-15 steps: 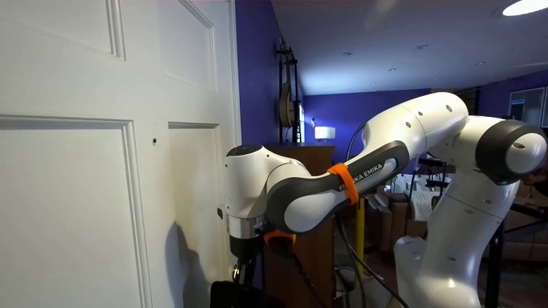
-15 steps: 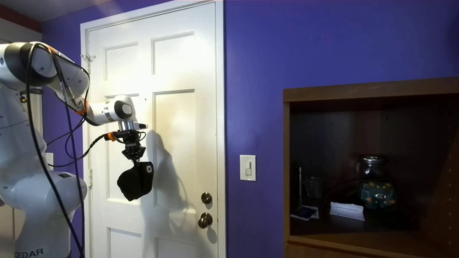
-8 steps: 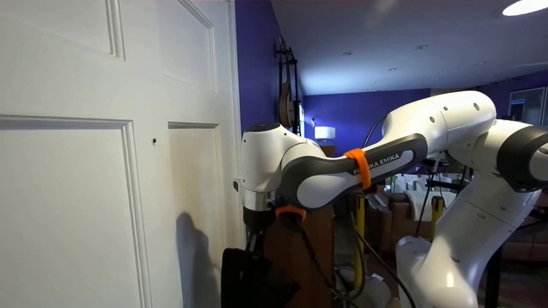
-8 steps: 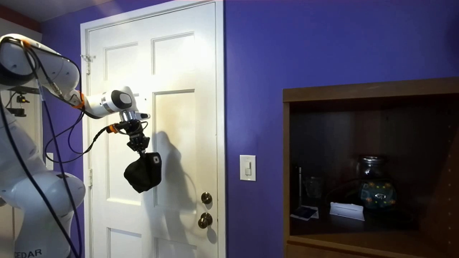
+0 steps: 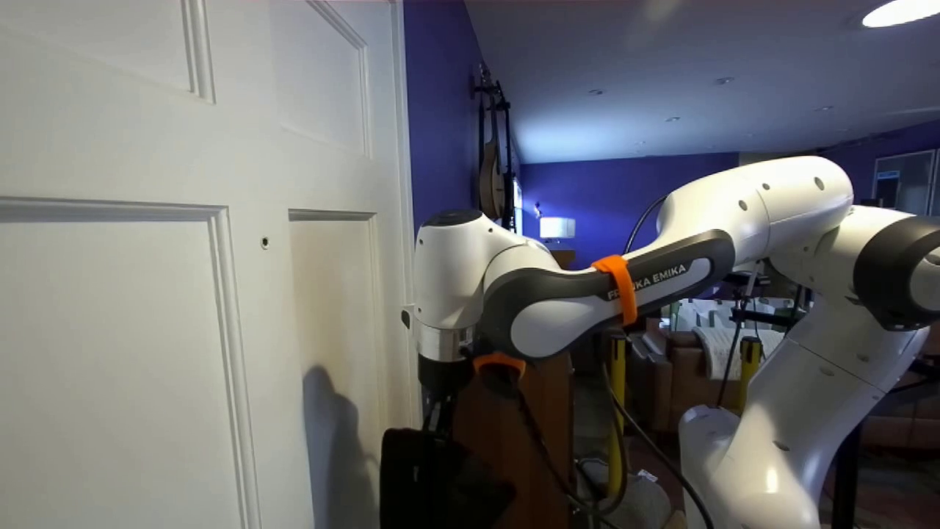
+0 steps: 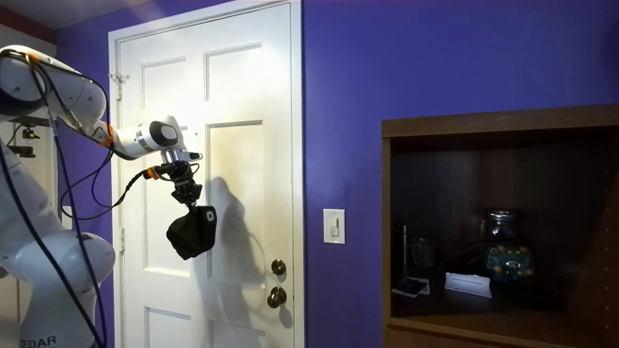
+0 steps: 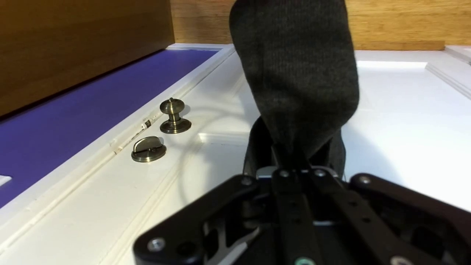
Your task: Move the beanie from the hook on the door to the top of the shelf
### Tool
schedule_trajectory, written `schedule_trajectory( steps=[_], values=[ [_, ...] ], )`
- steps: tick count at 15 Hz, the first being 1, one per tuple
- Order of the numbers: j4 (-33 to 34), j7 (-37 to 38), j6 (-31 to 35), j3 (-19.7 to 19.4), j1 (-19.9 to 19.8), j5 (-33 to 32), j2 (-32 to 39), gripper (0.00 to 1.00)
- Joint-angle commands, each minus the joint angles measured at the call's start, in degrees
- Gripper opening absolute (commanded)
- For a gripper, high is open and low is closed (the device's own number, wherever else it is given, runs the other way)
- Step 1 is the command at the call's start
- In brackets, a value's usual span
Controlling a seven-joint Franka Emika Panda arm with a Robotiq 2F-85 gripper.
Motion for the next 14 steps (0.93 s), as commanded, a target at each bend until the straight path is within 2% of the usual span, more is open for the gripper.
schedule_trajectory(
  steps=[1, 6, 12, 13, 14],
  values=[
    [0.7, 2.2, -1.1, -1.1, -1.9, 0.0, -0.8, 0.01],
    [-0.1, 5.3, -1.0, -5.6, -7.9, -1.1, -5.8, 0.01],
    [0.0, 8.5, -1.0, -10.9, -17.9, -2.5, -12.9, 0.01],
    [0.6, 6.0, -0.2, -10.2, -15.9, -0.8, -9.7, 0.01],
    [0.5, 5.5, -0.2, -10.7, -16.8, -0.9, -10.4, 0.04]
  ],
)
